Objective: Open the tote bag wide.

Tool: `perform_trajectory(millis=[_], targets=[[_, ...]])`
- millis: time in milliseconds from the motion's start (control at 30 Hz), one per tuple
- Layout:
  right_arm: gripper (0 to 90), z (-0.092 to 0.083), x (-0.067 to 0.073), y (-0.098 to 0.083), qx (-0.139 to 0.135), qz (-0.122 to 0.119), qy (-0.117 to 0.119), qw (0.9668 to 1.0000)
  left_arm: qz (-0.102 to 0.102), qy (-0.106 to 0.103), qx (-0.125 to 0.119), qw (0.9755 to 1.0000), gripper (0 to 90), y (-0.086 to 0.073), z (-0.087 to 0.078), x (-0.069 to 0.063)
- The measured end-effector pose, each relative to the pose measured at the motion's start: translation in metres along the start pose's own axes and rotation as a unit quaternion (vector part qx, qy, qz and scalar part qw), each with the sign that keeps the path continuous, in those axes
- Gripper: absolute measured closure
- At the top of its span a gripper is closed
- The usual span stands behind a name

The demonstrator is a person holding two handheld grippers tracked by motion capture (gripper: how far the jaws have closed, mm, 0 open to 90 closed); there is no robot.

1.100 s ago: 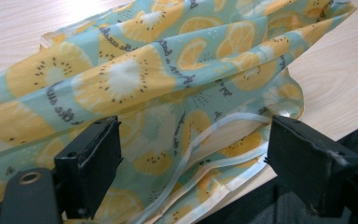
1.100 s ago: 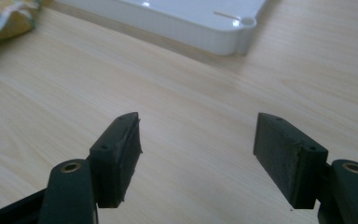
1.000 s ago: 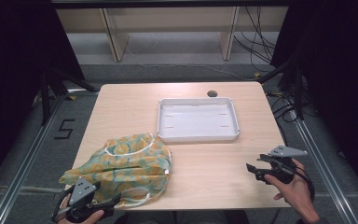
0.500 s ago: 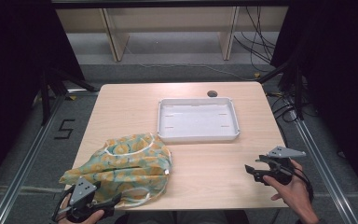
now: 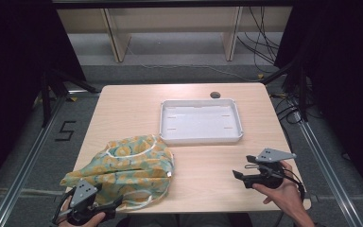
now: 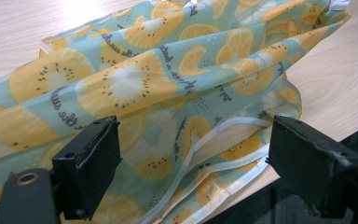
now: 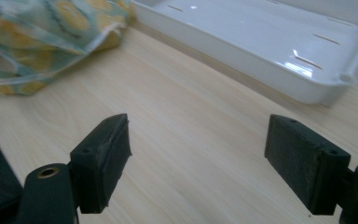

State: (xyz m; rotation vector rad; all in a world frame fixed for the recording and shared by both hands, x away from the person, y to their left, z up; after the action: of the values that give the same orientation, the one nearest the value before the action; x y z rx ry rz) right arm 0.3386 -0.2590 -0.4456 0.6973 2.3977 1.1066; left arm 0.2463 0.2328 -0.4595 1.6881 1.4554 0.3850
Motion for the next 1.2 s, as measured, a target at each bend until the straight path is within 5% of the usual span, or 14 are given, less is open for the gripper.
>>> perform_trajectory(millis=[267, 633, 1200], targets=[[23.6, 0.025, 0.031, 0.029, -0.028, -0.057, 0.057, 0.9964, 0.003, 0.000, 0.001, 1.0000, 16.1, 0.001, 0.000, 0.001], [24.7, 0.061, 0.058, 0.062, -0.031, -0.097, 0.110, 0.9888, -0.005, -0.002, 0.005, 1.0000, 16.4, 0.001, 0.001, 0.001], [22.1, 0.105, 0.090, 0.094, -0.036, -0.150, 0.149, 0.9767, -0.003, 0.001, 0.015, 0.9999, 17.4, 0.001, 0.001, -0.001]])
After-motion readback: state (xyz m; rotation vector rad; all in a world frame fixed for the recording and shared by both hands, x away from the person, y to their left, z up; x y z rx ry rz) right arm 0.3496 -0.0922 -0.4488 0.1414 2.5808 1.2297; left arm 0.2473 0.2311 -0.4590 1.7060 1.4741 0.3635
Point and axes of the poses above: each handheld gripper's, and its own axes: z roughly forward along the jaws, y roughly out of its top, x roughly to its left, the point moved 1 cm from there along z, roughly forward along the jaws, and after that the axes turned 15 degrees about -z, right-handed, at the moved point
